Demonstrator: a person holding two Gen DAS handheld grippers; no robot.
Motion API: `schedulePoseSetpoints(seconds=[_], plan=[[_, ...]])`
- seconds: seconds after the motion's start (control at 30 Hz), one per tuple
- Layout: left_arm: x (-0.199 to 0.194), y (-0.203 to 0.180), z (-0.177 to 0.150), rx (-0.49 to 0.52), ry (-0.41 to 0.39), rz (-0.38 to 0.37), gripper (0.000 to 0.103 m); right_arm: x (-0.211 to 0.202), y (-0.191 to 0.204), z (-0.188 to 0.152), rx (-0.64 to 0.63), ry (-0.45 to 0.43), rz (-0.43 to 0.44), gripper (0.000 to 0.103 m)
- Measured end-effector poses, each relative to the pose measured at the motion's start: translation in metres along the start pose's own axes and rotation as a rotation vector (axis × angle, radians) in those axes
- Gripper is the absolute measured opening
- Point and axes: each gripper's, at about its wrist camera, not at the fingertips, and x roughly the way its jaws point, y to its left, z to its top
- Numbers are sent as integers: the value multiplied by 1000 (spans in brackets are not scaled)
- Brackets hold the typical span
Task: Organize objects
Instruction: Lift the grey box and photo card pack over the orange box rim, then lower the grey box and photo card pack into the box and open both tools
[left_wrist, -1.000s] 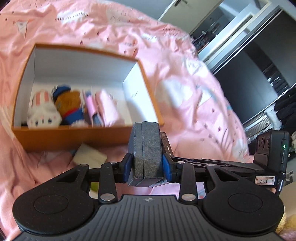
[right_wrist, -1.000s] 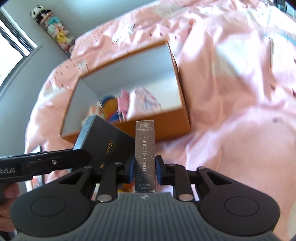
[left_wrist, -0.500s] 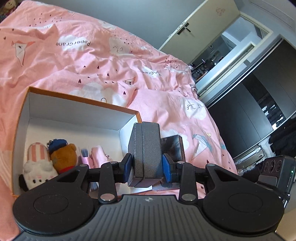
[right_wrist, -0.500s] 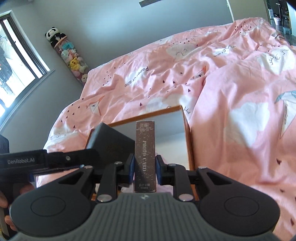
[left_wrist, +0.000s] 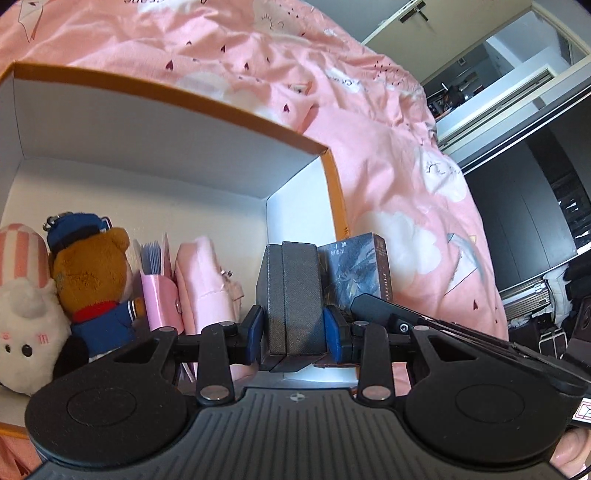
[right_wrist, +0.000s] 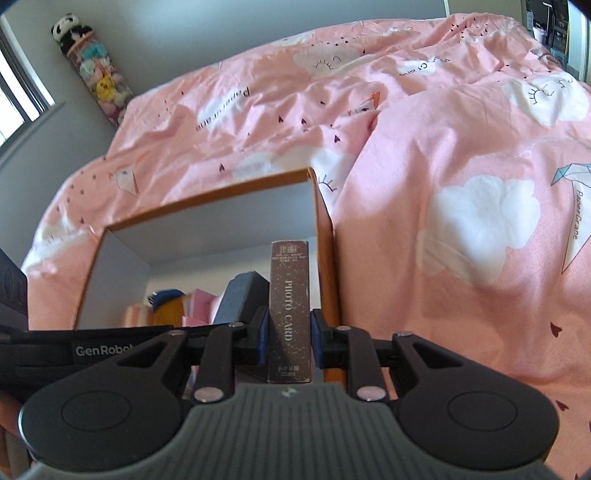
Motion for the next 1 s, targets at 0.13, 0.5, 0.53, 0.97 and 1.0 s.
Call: schedulePoseSetpoints(seconds=[0.13,0.5,0.53,0.97,1.0], plan=[[6,6,-4,-11,23,19,40,6,6,-2,-58,-2,-34,24],[1,13,-8,-19,27,82,37,22,12,-8,-67,60,-84,24],[0,14,-8,-20,26,83,37,23,11,-8,-57,67,-83,25],[6,11,-7,-37,16,94,37,27,-4,-4,50,115,-29,27],[7,10,-8,-36,14,96,37,27,-6,-4,60,120,-16,30]])
